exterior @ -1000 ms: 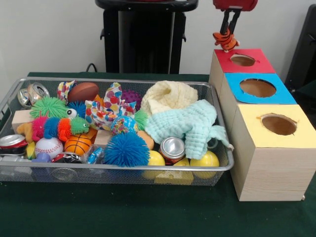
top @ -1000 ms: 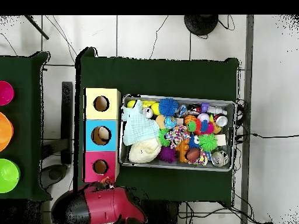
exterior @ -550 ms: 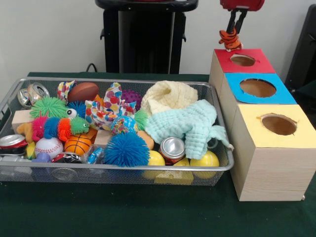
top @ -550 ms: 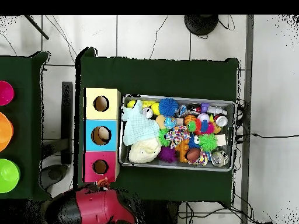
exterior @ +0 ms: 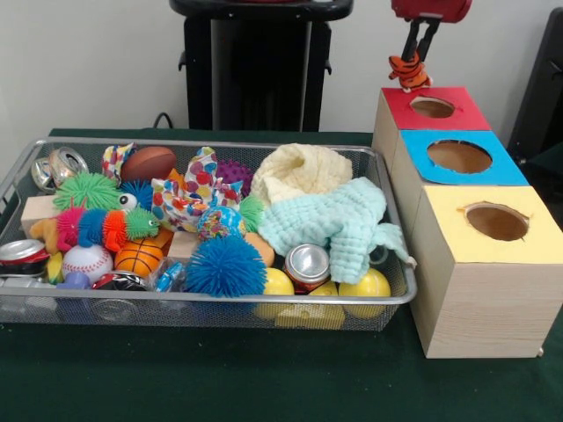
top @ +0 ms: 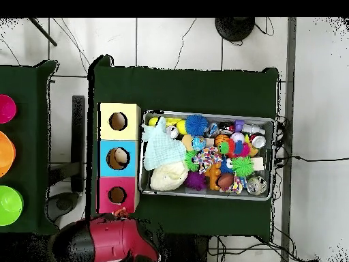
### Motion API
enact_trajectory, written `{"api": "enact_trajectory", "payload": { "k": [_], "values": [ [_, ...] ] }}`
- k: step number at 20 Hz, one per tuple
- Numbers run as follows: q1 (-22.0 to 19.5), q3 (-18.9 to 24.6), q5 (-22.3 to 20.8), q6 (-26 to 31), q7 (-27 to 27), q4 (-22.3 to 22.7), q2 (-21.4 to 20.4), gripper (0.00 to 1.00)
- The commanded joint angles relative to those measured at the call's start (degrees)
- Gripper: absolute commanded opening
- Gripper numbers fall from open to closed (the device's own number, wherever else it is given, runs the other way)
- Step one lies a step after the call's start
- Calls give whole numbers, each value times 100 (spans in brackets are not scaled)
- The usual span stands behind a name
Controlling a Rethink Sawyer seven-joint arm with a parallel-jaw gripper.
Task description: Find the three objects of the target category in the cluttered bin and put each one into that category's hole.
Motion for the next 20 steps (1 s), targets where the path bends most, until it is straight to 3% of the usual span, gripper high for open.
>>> {"api": "enact_trajectory", "payload": {
  "k": [1,8,20],
  "values": [
    [29,15,230,698,1272,-834,401,0],
    [39,-57,117,1220,1174,-1067,299,0],
    [-1,-68,44,1636,1056,-1287,250,0]
  ]
}}
